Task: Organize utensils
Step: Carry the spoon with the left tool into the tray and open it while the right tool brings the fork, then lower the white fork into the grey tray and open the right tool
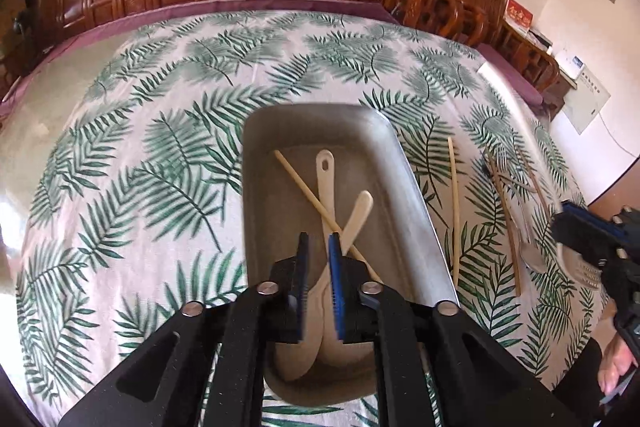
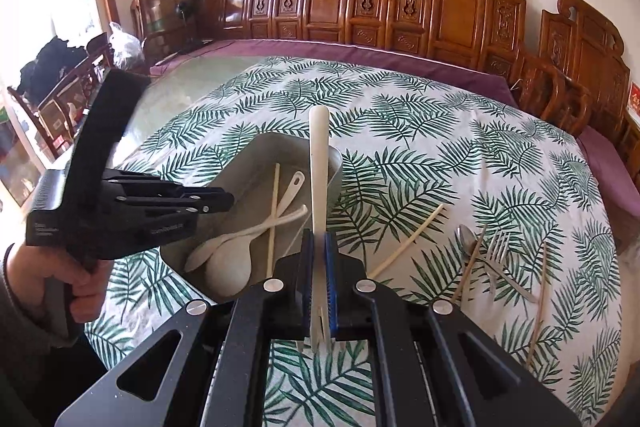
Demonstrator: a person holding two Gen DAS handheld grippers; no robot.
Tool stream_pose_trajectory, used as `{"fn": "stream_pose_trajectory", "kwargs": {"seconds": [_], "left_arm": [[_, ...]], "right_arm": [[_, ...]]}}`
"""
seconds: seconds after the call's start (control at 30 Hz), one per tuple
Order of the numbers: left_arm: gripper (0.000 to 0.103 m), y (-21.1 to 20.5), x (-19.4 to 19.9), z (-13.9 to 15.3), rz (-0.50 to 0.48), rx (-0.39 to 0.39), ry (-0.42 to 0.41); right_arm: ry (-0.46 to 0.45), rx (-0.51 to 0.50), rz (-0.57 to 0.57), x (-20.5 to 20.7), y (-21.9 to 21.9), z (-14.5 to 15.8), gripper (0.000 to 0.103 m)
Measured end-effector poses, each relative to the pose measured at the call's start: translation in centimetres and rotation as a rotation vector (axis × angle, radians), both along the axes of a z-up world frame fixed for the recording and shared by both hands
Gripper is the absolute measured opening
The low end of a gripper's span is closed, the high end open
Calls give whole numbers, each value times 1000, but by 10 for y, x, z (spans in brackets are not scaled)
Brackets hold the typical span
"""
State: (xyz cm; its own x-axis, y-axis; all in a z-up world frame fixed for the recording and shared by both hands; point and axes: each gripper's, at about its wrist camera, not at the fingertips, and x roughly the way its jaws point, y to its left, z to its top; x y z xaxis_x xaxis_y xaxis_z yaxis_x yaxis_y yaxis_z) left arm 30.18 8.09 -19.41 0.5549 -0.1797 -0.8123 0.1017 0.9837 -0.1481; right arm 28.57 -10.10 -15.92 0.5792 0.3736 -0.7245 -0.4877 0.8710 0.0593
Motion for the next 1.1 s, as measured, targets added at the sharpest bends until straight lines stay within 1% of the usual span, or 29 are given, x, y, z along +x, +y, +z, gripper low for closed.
{"fn": "stream_pose_trajectory", "kwargs": {"seconds": [0.03, 0.1, 0.17, 0.3, 0.37, 0.43, 0.5, 0.57, 0.6, 0.67, 0.77, 0.87, 1.1], "left_arm": [[18, 3, -2, 4, 6, 1, -11], [23, 9, -3, 11, 18, -2, -30], [35, 17, -4, 18, 39, -23, -50], [43, 32, -5, 29, 69, -33, -74], [50, 39, -5, 33, 86, -30, -84], [53, 44, -5, 36, 100, -25, -93], [59, 50, -5, 39, 113, -16, -103], [69, 55, -6, 42, 125, -6, -116], [71, 58, -6, 43, 132, -1, -122], [78, 63, -6, 45, 143, 6, -128], [86, 72, -6, 46, 162, 9, -136], [92, 77, -5, 46, 173, 10, -135], [93, 82, -5, 46, 183, 1, -135]], "right_arm": [[2, 3, 0, 0, 1, 0, 7], [8, 10, 2, 2, 8, -2, 7], [13, 15, 7, 4, 13, -3, 7], [22, 33, 16, 7, 25, -4, 7], [25, 40, 21, 9, 32, -5, 7], [33, 51, 24, 12, 36, -7, 7], [45, 66, 24, 15, 41, -11, 7], [56, 79, 23, 18, 45, -13, 7], [60, 84, 22, 20, 47, -14, 7], [70, 97, 22, 23, 51, -18, 7], [82, 111, 24, 28, 58, -23, 7], [98, 118, 26, 32, 64, -29, 7], [149, 124, 39, 41, 78, -51, 7]]}}
